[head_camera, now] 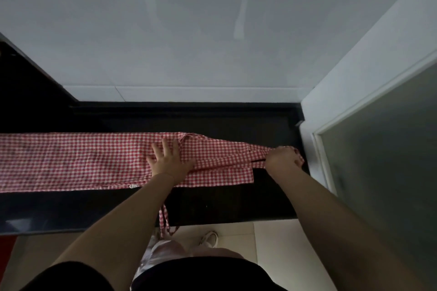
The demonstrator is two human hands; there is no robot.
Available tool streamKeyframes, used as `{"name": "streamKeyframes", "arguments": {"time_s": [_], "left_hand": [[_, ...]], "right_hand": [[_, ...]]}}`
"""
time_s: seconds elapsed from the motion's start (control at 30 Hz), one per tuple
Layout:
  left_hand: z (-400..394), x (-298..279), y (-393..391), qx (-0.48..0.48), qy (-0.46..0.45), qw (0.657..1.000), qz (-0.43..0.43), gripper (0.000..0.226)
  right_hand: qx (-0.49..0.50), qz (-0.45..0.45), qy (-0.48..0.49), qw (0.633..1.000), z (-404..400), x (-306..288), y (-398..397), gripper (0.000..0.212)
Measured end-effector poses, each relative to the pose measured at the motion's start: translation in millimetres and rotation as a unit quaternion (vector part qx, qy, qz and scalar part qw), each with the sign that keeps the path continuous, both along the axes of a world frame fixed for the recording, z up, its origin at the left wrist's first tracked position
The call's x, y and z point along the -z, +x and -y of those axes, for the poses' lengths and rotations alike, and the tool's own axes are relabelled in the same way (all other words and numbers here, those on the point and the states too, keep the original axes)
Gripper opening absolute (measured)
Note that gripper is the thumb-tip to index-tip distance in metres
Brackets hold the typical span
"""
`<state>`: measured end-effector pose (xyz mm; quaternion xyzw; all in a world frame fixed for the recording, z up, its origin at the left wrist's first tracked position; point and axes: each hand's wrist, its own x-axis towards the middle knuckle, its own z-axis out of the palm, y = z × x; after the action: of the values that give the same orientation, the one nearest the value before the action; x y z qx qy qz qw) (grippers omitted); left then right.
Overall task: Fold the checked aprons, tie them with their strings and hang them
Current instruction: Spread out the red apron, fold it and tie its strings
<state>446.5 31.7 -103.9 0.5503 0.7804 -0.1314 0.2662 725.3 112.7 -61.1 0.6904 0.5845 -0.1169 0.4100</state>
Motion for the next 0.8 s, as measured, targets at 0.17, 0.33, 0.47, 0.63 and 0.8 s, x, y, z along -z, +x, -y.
{"name": "streamKeyframes", "arguments": {"time_s": [0.17,0.33,0.47,0.63,0.8], "left_hand": [[4.4,3.0,-0.4,0.014,0.0,1.0,-0.01,0.113],[7.8,3.9,-0.5,0.049,-0.004,0.999,-0.003,0.12],[8.1,4.8,-4.1,0.061,-0.01,0.998,-0.006,0.121],[10.8,8.9,-5.6,0.071,0.0,0.997,-0.013,0.12],[11.6,10.0,-6.5,0.079,0.004,0.997,-0.012,0.12]], "right_hand": [[-0.021,-0.186,0.003,0.982,0.5,-14.5,-21.6,0.043],[-0.08,-0.273,0.111,0.952,14.0,-8.2,-43.3,0.04],[-0.124,-0.245,0.093,0.957,22.7,0.4,-24.8,0.062],[-0.108,-0.15,0.118,0.976,30.1,-3.4,-3.4,0.035],[-0.102,-0.282,0.101,0.949,17.6,-1.7,-25.6,0.086]]}}
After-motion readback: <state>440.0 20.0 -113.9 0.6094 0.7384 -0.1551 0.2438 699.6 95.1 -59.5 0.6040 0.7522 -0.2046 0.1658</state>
